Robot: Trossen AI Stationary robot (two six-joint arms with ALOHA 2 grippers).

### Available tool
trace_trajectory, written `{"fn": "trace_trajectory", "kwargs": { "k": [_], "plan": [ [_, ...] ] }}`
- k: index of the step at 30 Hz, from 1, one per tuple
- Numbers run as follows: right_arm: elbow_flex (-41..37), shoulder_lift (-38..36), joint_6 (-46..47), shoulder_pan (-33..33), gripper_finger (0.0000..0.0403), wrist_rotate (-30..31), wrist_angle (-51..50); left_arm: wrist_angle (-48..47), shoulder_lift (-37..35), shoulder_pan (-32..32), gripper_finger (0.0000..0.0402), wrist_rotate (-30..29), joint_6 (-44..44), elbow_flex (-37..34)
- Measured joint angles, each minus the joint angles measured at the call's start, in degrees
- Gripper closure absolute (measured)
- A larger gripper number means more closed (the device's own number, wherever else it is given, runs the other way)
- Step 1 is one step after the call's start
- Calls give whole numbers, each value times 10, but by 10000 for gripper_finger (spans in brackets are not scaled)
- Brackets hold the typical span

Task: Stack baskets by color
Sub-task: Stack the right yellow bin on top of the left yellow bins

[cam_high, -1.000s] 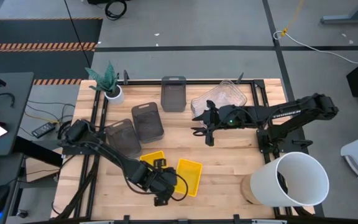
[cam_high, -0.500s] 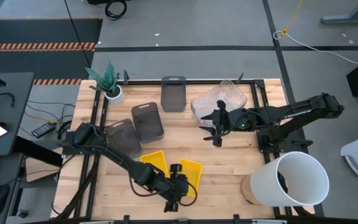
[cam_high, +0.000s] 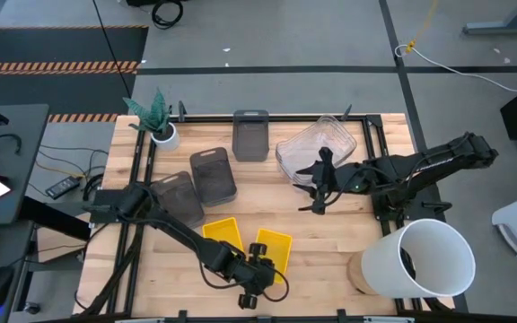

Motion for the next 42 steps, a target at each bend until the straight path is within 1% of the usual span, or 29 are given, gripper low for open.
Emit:
{"fn": "trace_trajectory", "kwargs": {
  "k": [2,4,6,8,13,18,19,20,25,29,34,38,42],
  "plan": [
    [0,1,0,0,226,0,1,18,10,0,241,-2,0,2],
    [0,2,0,0,226,0,4,0,12,0,241,-2,6,0],
    [0,3,1,0,226,-1,2,6,18,0,243,-1,7,3],
    [0,4,1,0,226,0,3,-10,19,0,251,3,9,1],
    [0,4,1,0,226,-1,1,-16,19,0,298,7,10,1],
    [0,4,2,0,226,-1,3,-13,19,0,368,7,14,4],
    [0,4,2,0,226,-1,3,-11,19,0,382,3,20,4],
    [0,4,2,0,226,-1,3,-12,16,0,388,-3,25,4],
    [0,5,3,0,226,-1,5,-20,-1,-5,382,-64,49,9],
    [0,5,7,0,226,-1,1,-63,-12,-15,390,-112,66,38],
    [0,5,11,0,226,-1,-2,-180,-15,-37,389,-175,66,103],
    [0,5,13,0,226,-1,0,-273,-15,-48,388,-183,15,149],
    [0,5,17,0,226,-1,1,-343,-16,-59,389,-181,-48,165]
  ]
}}
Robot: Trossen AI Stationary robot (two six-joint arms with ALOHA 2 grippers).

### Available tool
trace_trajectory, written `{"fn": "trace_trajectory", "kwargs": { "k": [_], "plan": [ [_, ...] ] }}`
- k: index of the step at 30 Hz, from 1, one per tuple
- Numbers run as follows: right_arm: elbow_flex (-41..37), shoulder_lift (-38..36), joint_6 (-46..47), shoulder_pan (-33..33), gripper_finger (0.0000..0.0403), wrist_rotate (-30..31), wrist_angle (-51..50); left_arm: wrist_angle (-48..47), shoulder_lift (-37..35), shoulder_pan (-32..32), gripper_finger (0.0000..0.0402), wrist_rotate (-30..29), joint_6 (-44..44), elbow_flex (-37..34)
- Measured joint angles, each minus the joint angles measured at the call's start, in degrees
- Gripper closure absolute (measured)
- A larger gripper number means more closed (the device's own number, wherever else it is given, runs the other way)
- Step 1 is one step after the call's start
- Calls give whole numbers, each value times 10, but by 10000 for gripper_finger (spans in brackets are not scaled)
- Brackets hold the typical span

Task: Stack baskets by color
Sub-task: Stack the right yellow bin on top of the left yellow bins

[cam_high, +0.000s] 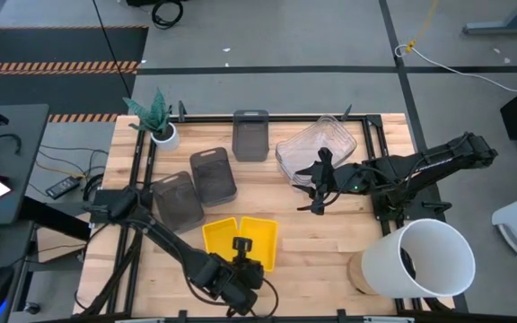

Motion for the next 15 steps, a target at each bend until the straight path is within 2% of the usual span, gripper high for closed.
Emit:
{"fn": "trace_trajectory", "kwargs": {
  "k": [4,8,15],
  "plan": [
    [0,0,0,0,226,0,0,-53,0,-13,389,0,-61,2],
    [0,0,3,0,226,0,0,-97,-2,-28,389,-24,-126,2],
    [0,0,3,0,226,0,0,-134,-11,-51,389,-29,-212,2]
  ]
}}
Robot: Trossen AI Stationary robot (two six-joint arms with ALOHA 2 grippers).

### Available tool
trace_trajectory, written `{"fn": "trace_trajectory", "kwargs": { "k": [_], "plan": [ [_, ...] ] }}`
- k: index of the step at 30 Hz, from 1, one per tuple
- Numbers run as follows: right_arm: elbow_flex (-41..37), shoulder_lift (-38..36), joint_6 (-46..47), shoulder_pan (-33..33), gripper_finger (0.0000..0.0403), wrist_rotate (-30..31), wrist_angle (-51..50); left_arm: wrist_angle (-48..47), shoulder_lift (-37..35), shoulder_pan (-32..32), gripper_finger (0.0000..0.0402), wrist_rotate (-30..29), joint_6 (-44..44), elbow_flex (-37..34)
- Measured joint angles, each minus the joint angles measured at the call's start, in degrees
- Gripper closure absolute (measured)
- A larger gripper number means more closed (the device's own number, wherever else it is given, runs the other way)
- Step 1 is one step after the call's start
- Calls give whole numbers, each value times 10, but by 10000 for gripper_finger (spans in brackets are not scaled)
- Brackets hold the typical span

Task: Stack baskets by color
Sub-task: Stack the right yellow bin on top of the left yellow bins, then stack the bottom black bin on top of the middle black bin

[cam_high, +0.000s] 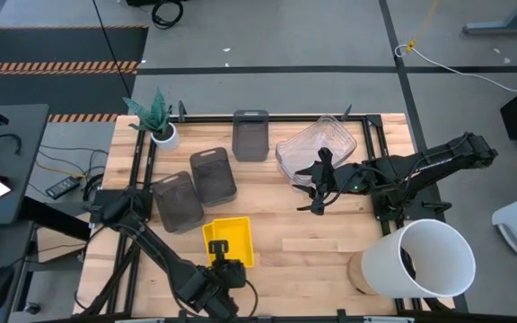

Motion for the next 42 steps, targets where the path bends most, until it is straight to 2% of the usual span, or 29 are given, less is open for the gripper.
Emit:
{"fn": "trace_trajectory", "kwargs": {
  "k": [5,9,13,20,23,30,33,37,42],
  "plan": [
    [0,0,2,0,226,0,3,-17,0,-15,389,-18,-43,-8],
    [0,0,2,0,226,0,4,-18,0,-19,389,-21,-79,-40],
    [0,0,7,0,226,0,4,6,2,-19,388,-21,-105,-72],
    [0,0,10,0,226,0,4,43,2,-17,385,-19,-110,-80],
    [0,0,10,0,226,0,4,43,2,-17,362,-17,-126,-80],
    [0,0,10,0,226,0,4,36,1,-17,265,11,-131,-80],
    [0,0,10,0,226,0,4,11,-12,-23,239,3,-122,-80],
    [0,0,12,0,226,-1,3,-35,-35,-37,232,-44,-135,-80],
    [0,5,12,0,226,-1,4,-60,-56,-46,246,-64,-135,-80]
  ]
}}
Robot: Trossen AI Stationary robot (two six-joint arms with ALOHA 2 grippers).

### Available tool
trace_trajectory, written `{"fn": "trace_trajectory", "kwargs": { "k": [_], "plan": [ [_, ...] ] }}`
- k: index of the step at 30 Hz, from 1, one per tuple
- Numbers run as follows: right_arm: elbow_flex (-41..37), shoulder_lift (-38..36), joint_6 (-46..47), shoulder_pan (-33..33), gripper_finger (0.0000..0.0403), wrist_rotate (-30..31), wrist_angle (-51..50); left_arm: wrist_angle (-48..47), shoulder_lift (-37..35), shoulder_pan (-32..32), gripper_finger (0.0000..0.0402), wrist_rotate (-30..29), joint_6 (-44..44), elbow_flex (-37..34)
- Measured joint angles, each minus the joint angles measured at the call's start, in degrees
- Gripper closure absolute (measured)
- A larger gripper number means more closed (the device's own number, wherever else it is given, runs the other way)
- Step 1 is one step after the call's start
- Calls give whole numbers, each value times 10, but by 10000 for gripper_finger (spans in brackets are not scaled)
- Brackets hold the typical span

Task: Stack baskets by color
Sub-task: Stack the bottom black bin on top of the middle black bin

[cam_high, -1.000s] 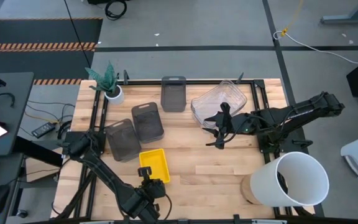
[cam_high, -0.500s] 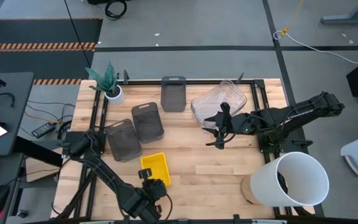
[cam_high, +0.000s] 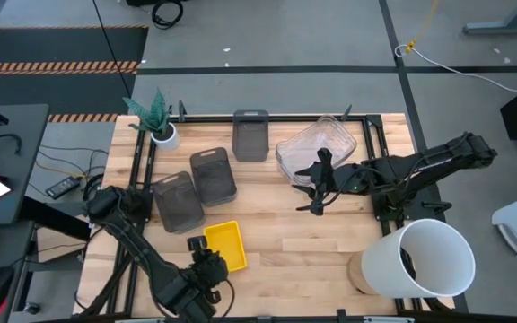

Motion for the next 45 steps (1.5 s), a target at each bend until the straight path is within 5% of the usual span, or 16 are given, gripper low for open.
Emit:
{"fn": "trace_trajectory", "kwargs": {
  "k": [14,27,34,45],
  "plan": [
    [0,3,-2,0,226,0,0,-106,-48,-6,285,-1,-16,0],
    [0,3,-2,0,226,0,0,-154,-79,-16,286,-60,-30,-2],
    [0,3,-2,0,226,0,0,-147,-115,-18,286,-61,-74,-115],
    [0,3,-2,-5,226,0,5,-10,-268,-11,286,-17,-107,-287]
  ]
}}
